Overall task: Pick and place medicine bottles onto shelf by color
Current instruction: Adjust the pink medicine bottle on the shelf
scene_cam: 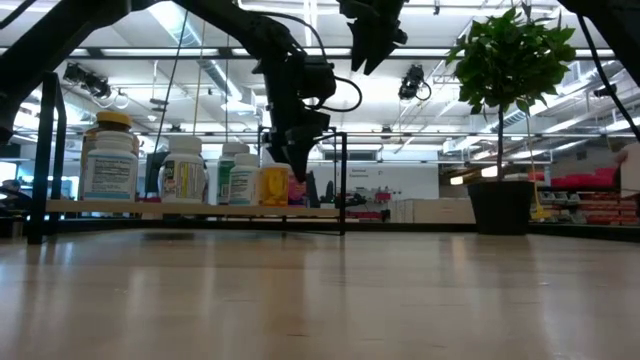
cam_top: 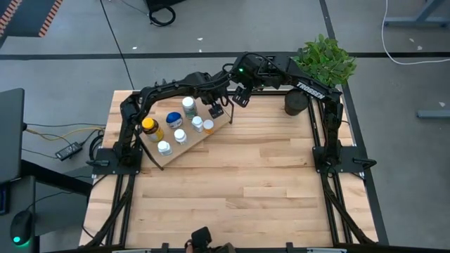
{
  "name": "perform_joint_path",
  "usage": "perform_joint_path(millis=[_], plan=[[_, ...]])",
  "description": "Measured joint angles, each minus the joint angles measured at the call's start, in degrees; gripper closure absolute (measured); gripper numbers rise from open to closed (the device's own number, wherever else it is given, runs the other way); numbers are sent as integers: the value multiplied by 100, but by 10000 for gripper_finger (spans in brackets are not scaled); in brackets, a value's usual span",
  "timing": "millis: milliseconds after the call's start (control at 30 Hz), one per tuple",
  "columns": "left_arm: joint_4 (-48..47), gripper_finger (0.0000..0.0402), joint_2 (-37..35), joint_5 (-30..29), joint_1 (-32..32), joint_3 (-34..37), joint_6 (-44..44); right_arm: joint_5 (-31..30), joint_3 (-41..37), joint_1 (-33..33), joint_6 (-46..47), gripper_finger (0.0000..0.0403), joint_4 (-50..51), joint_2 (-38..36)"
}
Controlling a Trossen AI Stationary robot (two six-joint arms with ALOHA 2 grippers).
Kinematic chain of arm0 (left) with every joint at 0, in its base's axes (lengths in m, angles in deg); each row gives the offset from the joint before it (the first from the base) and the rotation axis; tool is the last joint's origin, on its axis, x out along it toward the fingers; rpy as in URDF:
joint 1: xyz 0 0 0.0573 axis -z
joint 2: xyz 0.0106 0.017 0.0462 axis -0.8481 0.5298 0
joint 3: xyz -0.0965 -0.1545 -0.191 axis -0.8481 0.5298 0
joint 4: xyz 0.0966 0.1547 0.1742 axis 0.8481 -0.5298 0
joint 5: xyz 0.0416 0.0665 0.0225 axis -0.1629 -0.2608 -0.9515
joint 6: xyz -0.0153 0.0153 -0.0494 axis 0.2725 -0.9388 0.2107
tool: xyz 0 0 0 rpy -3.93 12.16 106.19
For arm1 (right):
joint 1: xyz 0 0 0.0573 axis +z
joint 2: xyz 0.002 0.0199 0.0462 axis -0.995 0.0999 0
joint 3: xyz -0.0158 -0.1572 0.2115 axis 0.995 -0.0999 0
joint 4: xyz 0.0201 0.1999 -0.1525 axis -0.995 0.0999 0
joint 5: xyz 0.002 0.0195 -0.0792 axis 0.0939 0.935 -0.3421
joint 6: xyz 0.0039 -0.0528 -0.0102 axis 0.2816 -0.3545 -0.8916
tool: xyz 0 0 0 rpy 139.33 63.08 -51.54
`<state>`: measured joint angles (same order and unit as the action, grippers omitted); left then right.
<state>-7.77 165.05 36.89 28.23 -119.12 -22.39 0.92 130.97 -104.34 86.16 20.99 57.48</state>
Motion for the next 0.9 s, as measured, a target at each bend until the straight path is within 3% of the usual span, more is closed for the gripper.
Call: perform_joint_path(millis=[633,900], plan=[[-121,205,-10,8,-66,-4,-57,-2,0,0,15,146,0,0],[-325,203,-17,7,-313,-7,-57,-2,0,0,15,146,0,0]])
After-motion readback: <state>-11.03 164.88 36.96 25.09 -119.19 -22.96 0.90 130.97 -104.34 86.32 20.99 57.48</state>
